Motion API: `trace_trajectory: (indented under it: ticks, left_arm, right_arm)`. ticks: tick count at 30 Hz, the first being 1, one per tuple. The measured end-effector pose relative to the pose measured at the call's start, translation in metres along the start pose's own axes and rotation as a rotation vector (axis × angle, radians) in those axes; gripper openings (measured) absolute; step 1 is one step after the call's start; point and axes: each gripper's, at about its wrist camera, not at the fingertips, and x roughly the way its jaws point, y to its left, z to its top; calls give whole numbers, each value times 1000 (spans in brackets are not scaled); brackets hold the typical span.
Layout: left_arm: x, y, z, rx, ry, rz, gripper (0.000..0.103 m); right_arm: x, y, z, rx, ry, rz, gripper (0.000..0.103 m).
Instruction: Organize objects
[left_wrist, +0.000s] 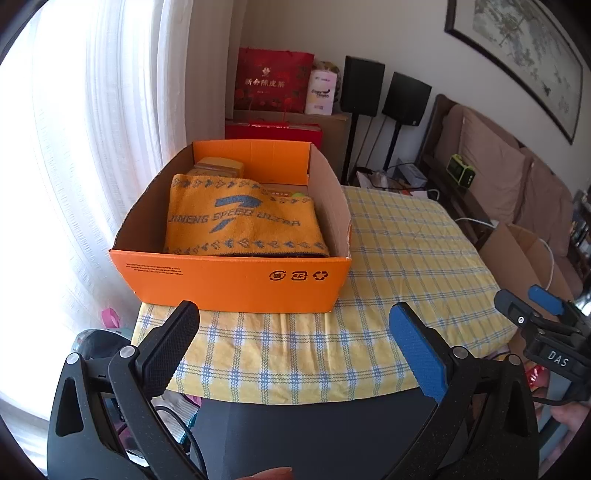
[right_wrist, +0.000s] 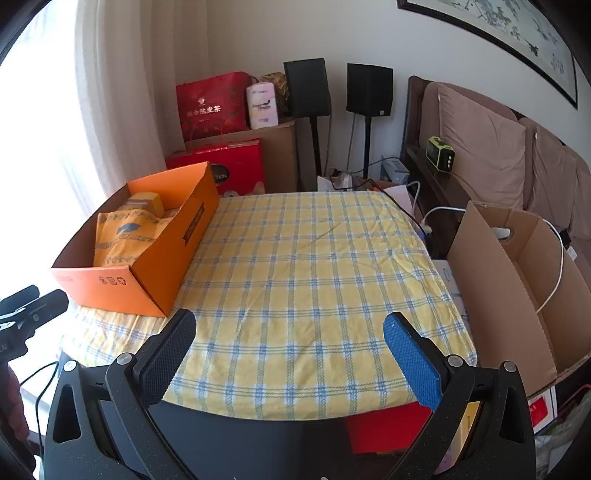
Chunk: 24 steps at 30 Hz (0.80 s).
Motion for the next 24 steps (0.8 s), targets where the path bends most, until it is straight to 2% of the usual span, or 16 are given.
trace_trajectory:
  ticks: [9,24]
  left_arm:
    - [-1,2,-2,0,-1,60,103]
    - [2,2,-5,3,15,73,103]
  right_arm:
    - [-2,6,3,-11,-4,2,103]
    - [-2,11,2,-17,-5,-4,103]
